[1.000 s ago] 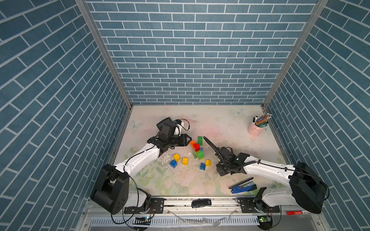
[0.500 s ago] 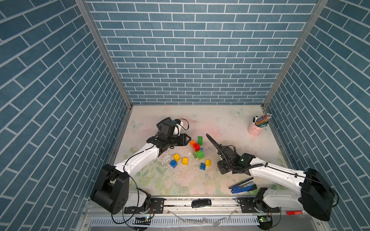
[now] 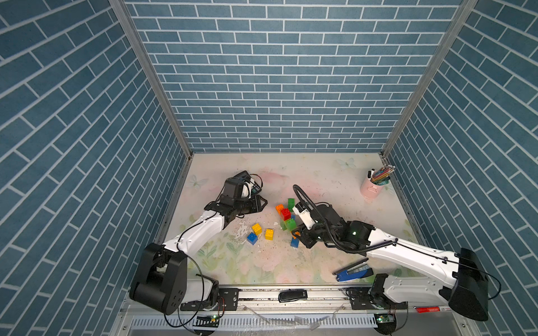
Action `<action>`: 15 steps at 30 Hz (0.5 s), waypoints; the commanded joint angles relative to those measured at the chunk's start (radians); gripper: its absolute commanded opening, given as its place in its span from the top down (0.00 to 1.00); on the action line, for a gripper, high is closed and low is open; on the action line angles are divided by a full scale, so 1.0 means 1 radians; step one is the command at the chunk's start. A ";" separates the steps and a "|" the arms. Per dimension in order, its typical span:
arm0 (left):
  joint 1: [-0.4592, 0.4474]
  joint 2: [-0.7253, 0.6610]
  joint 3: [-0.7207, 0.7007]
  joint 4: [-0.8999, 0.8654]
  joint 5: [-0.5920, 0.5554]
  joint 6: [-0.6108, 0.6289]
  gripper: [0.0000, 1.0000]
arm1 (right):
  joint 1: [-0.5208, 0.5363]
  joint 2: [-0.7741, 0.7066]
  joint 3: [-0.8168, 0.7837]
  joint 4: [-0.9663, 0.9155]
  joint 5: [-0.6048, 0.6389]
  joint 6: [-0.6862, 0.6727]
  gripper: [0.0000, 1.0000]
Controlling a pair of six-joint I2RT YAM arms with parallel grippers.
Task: Assemble a fork with lego
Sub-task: Pick up the lego brick from the center of the board, then adjust the lego brick at the center of the board.
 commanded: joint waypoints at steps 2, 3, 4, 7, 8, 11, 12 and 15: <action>0.057 -0.057 -0.019 0.014 0.023 -0.014 0.56 | 0.043 0.151 0.095 0.006 0.005 -0.069 1.00; 0.062 -0.066 -0.024 0.010 0.019 -0.016 0.56 | 0.051 0.185 0.114 0.003 0.019 -0.066 1.00; 0.071 -0.077 -0.030 0.008 0.013 -0.018 0.56 | 0.059 0.220 0.137 -0.006 0.048 -0.061 1.00; 0.082 -0.100 -0.049 0.002 -0.006 -0.024 0.55 | 0.079 0.305 0.185 -0.027 0.106 -0.056 1.00; 0.086 -0.105 -0.052 0.001 -0.008 -0.024 0.55 | 0.087 0.335 0.203 -0.044 0.132 -0.055 1.00; 0.089 -0.107 -0.057 -0.002 -0.006 -0.025 0.54 | 0.110 0.401 0.247 -0.105 0.222 -0.061 1.00; 0.089 -0.106 -0.057 -0.001 -0.004 -0.026 0.54 | 0.116 0.411 0.250 -0.116 0.246 -0.060 1.00; 0.089 -0.106 -0.059 0.001 -0.003 -0.024 0.54 | 0.120 0.428 0.250 -0.143 0.313 -0.031 1.00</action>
